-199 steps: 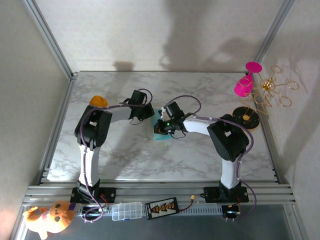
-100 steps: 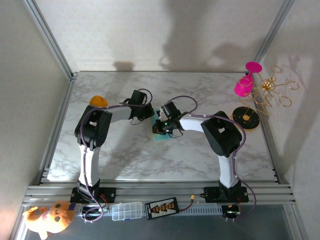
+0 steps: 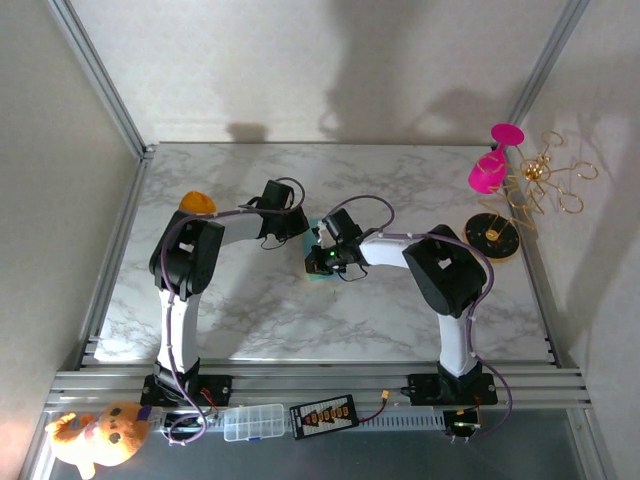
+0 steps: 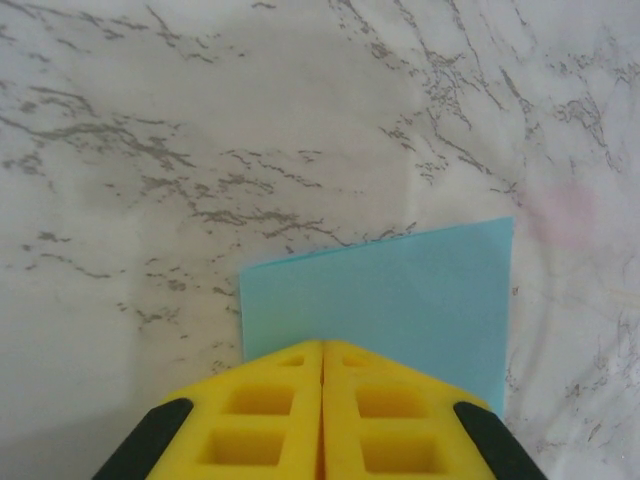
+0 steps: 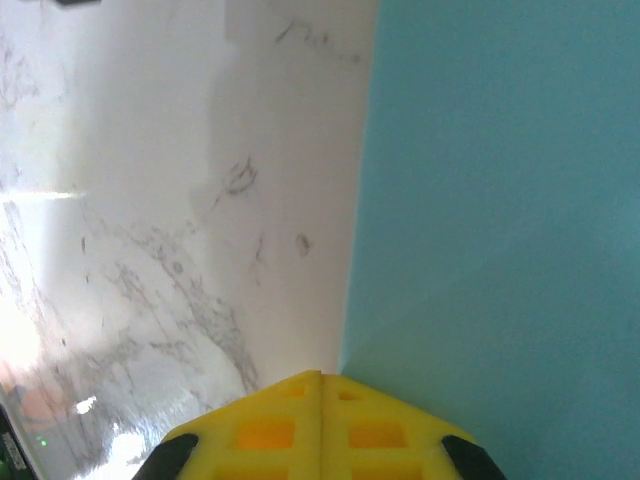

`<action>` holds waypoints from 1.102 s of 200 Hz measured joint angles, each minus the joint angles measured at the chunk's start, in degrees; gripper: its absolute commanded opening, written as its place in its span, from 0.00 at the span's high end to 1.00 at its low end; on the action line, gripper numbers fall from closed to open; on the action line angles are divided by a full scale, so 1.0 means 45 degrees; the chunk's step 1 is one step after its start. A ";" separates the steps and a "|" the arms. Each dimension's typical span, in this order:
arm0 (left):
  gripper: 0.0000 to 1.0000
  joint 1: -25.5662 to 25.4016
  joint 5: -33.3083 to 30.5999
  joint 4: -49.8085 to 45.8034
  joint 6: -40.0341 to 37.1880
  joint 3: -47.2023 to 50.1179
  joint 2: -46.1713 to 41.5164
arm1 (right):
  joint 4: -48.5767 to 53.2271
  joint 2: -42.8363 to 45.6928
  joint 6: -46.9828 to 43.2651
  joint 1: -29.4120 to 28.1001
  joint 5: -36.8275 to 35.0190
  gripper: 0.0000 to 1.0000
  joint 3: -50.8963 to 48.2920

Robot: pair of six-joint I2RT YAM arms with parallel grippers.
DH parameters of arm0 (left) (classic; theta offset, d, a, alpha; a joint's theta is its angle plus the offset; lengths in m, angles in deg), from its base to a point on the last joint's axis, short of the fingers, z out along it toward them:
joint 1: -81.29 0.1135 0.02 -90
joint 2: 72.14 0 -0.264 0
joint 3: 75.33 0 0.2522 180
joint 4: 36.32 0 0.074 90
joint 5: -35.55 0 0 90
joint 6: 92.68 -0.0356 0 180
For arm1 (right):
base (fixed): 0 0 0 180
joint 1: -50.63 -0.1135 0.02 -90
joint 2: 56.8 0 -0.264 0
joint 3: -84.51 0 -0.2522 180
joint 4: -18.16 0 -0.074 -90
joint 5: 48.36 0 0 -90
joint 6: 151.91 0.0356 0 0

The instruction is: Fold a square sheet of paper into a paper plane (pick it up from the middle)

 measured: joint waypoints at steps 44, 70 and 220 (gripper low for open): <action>0.92 0.0005 0.0010 0.0015 0.0000 0.0000 0.0000 | -0.0214 0.0534 -0.0073 -0.0199 0.0044 1.00 -0.0811; 0.88 0.0010 0.0107 0.0117 -0.0005 0.0000 0.0010 | -0.0092 0.0855 -0.0053 -0.0272 0.0010 0.99 -0.1151; 0.67 -0.1166 0.0325 0.2438 0.3536 0.3424 -0.2725 | 0.0146 0.4546 0.2229 0.2550 -0.3177 0.55 -0.3546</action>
